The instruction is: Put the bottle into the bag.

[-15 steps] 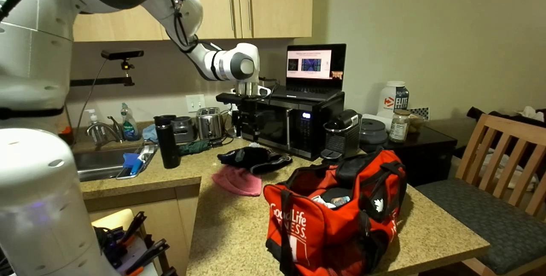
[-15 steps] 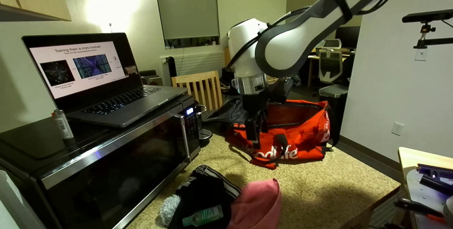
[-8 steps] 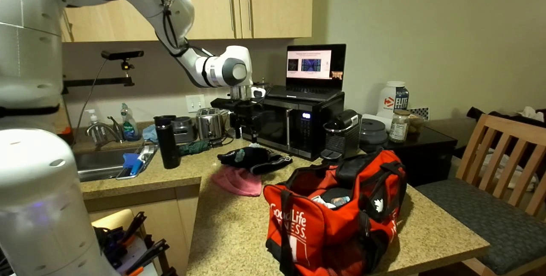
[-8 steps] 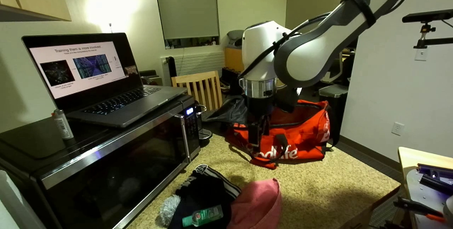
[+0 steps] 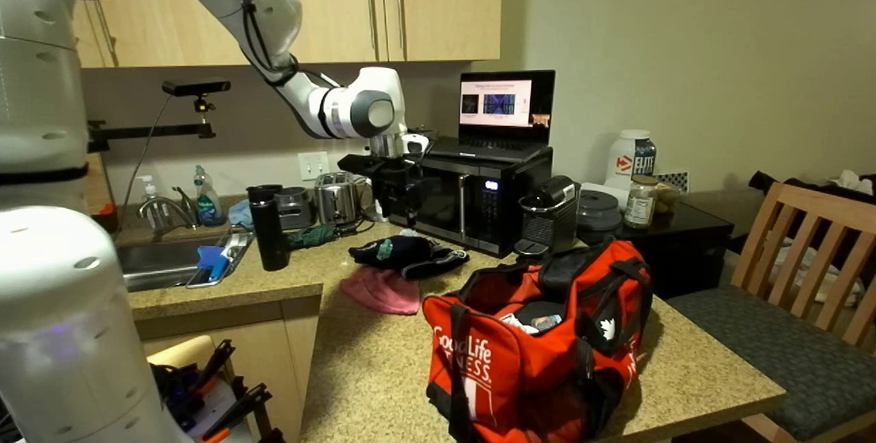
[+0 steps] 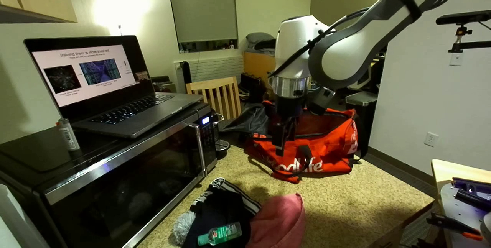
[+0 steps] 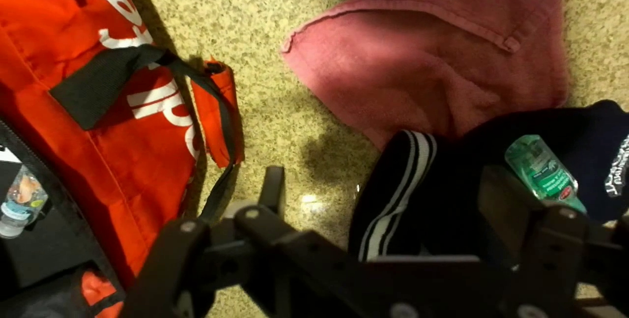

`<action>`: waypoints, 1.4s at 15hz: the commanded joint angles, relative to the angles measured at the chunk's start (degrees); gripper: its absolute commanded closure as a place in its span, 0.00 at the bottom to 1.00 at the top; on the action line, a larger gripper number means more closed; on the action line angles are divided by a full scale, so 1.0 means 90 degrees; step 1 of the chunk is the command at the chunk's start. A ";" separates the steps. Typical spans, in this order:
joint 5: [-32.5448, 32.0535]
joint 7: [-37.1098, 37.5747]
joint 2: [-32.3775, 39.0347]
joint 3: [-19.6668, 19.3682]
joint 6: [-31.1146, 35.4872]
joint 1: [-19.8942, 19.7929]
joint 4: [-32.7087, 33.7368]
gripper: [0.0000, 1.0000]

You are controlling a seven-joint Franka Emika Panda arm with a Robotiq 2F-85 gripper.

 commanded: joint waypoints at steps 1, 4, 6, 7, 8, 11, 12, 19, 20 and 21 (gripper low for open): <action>0.0229 -0.0161 -0.0468 0.0062 -0.0382 -0.0136 -0.0092 0.00; 0.0267 -0.0239 -0.0625 0.0088 -0.0785 -0.0156 0.0059 0.00; 0.0250 -0.0229 -0.0672 0.0093 -0.1089 -0.0155 0.0184 0.00; 0.0252 -0.0245 -0.0686 0.0097 -0.1231 -0.0158 0.0248 0.00; 0.0266 -0.0267 -0.0698 0.0102 -0.1350 -0.0159 0.0308 0.00; 0.0303 -0.0341 -0.0694 0.0112 -0.1608 -0.0160 0.0464 0.00; 0.0312 -0.0349 -0.0685 0.0114 -0.1660 -0.0160 0.0506 0.00; 0.0349 -0.0309 -0.0652 0.0149 -0.1940 -0.0148 0.0690 0.00; 0.0385 -0.0244 -0.0619 0.0147 -0.2026 -0.0152 0.0734 0.00; 0.0159 -0.0073 -0.0591 0.0148 -0.1822 -0.0129 0.0685 0.00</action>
